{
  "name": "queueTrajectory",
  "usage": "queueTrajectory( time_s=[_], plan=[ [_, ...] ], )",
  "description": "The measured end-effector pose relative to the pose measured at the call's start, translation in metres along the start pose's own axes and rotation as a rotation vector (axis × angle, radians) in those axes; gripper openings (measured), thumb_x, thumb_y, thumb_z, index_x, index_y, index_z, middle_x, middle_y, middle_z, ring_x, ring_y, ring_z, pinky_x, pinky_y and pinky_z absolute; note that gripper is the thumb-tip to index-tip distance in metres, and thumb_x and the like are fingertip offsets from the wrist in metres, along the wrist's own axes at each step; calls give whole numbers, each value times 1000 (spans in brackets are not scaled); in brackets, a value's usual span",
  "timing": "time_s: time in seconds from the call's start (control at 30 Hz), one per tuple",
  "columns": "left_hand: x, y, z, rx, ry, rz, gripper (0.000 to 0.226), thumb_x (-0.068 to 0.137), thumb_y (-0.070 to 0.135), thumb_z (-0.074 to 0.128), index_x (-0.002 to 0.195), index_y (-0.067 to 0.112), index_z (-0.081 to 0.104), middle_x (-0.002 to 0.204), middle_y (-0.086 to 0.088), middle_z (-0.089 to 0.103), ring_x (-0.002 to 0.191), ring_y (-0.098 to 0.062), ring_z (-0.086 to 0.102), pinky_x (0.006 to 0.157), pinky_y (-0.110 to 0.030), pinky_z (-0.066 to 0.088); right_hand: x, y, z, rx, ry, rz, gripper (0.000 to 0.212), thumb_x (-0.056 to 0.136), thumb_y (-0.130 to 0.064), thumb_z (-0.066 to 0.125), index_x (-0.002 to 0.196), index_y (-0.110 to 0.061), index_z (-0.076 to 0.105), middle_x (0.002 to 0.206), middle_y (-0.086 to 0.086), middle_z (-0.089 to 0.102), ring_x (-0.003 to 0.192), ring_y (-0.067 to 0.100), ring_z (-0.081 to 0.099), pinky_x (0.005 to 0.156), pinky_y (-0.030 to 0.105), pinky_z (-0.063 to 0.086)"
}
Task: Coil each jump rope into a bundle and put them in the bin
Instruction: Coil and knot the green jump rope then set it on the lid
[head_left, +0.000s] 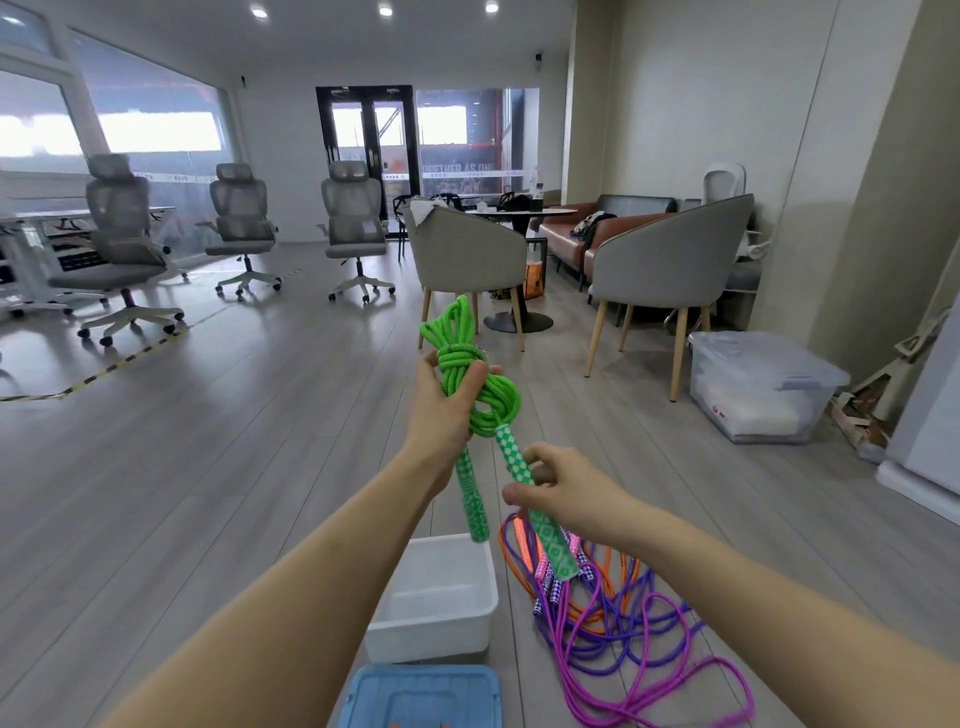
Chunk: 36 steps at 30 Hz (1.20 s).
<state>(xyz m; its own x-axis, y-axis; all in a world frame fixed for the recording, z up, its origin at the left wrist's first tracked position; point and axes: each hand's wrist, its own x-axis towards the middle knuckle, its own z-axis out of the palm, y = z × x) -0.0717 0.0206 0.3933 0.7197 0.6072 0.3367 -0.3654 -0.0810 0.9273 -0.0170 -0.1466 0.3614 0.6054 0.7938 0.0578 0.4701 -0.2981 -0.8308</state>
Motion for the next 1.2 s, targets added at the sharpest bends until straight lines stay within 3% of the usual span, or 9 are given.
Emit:
queueTrajectory(
  time_s=[0.13, 0.3, 0.53, 0.6, 0.67, 0.77, 0.93, 1.0, 1.2],
  plan=[
    [-3, -9, 8, 0, -49, -10, 30, 102, 26, 62, 125, 9, 53, 108, -13, 76, 100, -29, 74, 86, -48, 60, 11, -3, 6, 64, -5, -15, 27, 97, -21, 70, 122, -23, 57, 101, 5, 77, 81, 15, 74, 68, 27, 57],
    [-2, -8, 12, 7, 143, -57, 20, 102, 32, 61, 112, 16, 54, 99, -6, 68, 92, -21, 71, 78, -37, 58, 7, 5, -2, -101, -50, -154, 35, 98, -20, 69, 129, -32, 59, 114, -1, 72, 91, 12, 75, 95, 42, 59],
    [2, -19, 4, -32, 287, -186, 29, 100, 39, 62, 108, 12, 51, 100, -11, 65, 93, -28, 69, 81, -46, 59, -3, 13, 0, -328, -112, -241, 26, 101, -27, 64, 125, -32, 55, 100, -5, 76, 84, 5, 73, 83, 37, 59],
    [-4, -23, 2, 14, 198, -177, 25, 102, 32, 61, 110, 12, 49, 96, -11, 69, 89, -27, 71, 75, -42, 60, -3, 18, 2, -492, -113, -222, 27, 101, -31, 63, 126, -31, 53, 87, -10, 69, 79, 11, 67, 75, 33, 52],
    [-8, -26, -1, 74, 17, -131, 22, 103, 25, 61, 115, 13, 47, 95, -10, 76, 91, -26, 74, 76, -41, 62, -2, 24, 3, -537, -110, -167, 34, 99, -37, 64, 130, -32, 51, 94, -6, 67, 89, 21, 65, 79, 38, 52],
    [-11, -28, -1, 141, -171, -90, 25, 103, 22, 61, 122, 17, 45, 105, -9, 77, 104, -20, 73, 88, -46, 61, 4, 28, 2, -440, -61, -63, 45, 93, -49, 68, 133, -32, 56, 117, -5, 69, 103, 18, 68, 91, 45, 56],
    [-16, -31, 5, 231, -223, -56, 38, 99, 24, 65, 129, 29, 42, 117, -4, 72, 111, -15, 69, 90, -35, 57, 16, 16, -18, -144, 312, -67, 14, 96, -38, 62, 98, -26, 69, 90, -10, 70, 84, 7, 65, 79, 37, 56],
    [-18, -32, 5, 303, -250, -30, 44, 97, 29, 67, 132, 35, 41, 118, -1, 70, 110, -13, 67, 93, -35, 54, 20, 8, -24, 41, 468, -87, 10, 99, -30, 62, 102, -23, 68, 90, -6, 69, 84, 8, 63, 75, 31, 52],
    [-30, -35, 17, 503, -289, 106, 52, 100, 29, 63, 143, 40, 35, 111, 9, 70, 102, -10, 69, 93, -48, 57, 27, -11, -16, 422, 480, -118, 15, 100, -28, 65, 110, -19, 70, 100, 0, 74, 95, 12, 70, 76, 24, 55]
  ],
)
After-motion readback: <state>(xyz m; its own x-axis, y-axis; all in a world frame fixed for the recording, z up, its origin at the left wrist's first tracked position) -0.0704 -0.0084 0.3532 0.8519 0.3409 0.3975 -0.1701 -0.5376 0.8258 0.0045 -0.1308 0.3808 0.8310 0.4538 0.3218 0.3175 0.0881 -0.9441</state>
